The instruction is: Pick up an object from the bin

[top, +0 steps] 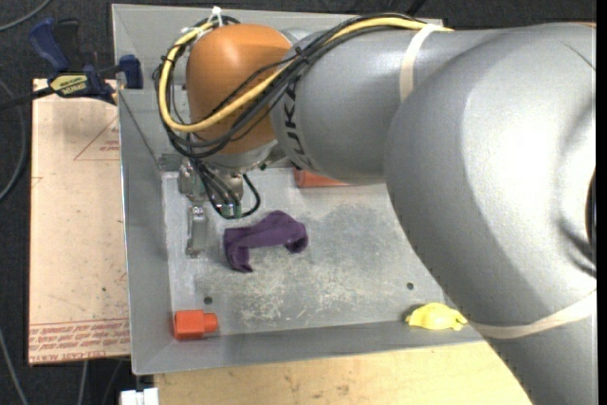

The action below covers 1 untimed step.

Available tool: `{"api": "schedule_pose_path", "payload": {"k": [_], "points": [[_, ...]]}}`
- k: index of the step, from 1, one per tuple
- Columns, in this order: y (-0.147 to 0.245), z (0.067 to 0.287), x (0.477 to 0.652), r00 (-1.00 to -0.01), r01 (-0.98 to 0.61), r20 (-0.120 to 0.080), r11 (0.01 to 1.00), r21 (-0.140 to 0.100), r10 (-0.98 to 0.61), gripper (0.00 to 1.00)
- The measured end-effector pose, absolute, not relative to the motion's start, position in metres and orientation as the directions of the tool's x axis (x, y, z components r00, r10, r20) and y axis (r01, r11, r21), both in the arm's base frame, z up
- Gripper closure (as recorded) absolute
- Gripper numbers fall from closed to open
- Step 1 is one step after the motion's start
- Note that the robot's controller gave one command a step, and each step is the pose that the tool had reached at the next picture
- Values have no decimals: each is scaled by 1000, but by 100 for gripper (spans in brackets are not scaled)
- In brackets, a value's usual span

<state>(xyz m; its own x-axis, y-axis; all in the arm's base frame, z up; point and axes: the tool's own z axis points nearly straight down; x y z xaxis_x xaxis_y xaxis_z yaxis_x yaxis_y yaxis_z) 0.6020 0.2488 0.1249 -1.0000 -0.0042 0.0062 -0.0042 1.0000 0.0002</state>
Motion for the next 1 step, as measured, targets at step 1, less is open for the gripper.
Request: {"api": "schedule_pose_path", "payload": {"k": [1], "points": [[248,130,604,-1000,-1,0,1000,2,-1,0]]}}
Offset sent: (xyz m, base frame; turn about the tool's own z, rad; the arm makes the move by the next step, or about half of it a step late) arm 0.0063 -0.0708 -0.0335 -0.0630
